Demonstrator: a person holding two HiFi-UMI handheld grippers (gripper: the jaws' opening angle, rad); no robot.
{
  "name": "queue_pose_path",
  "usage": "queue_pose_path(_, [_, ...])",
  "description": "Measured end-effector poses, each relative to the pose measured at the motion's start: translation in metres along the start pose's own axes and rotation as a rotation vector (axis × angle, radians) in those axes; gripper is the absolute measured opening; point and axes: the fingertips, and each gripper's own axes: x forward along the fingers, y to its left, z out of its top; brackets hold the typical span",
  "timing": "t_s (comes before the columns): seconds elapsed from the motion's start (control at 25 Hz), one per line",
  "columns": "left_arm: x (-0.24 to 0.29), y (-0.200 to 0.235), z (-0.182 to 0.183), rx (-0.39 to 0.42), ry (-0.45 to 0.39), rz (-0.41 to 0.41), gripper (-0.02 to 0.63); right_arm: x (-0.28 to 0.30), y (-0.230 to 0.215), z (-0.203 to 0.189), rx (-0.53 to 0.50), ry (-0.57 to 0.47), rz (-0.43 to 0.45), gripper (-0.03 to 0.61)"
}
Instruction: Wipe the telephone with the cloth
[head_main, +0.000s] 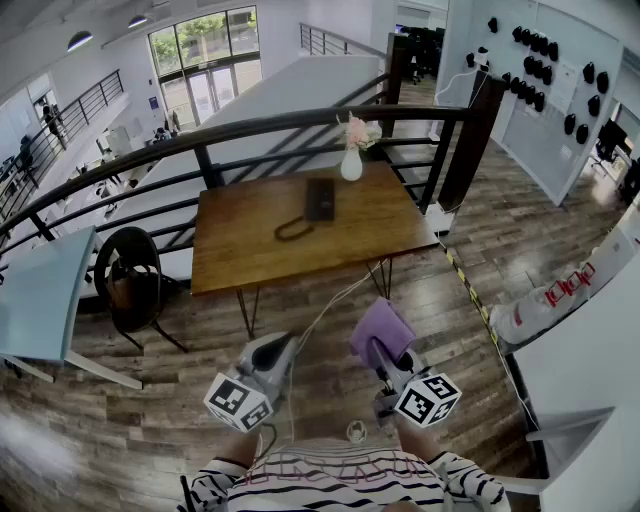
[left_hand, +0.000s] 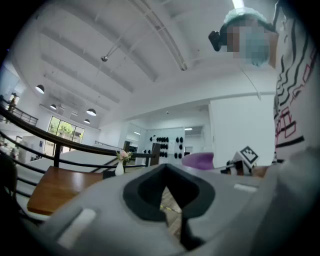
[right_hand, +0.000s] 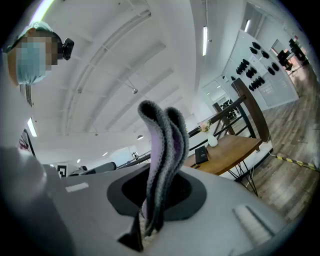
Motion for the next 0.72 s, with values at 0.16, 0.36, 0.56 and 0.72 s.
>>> queue_pose_path(0.16, [0.02,0.009,0.001,0.0,-0.03,0.012,0.002,0.013,-0.016,0.008,0.027,0.009,0.031,0.049])
queue_pose_path(0.36, [0.049,0.002,-0.006,-0.006,-0.052,0.06,0.002,0.013,-0.046,0.018,0.037,0.043,0.068,0.049])
queue_pose_path(0.56, [0.077,-0.005,-0.022,-0.011,-0.068,0.107,0.002,0.017,-0.079,0.021,0.046,0.107,0.115,0.049])
queue_pose_path(0.72, [0.098,-0.005,-0.034,-0.018,-0.054,0.121,0.002,0.031,-0.1,0.03,0.051,0.126,0.135,0.049])
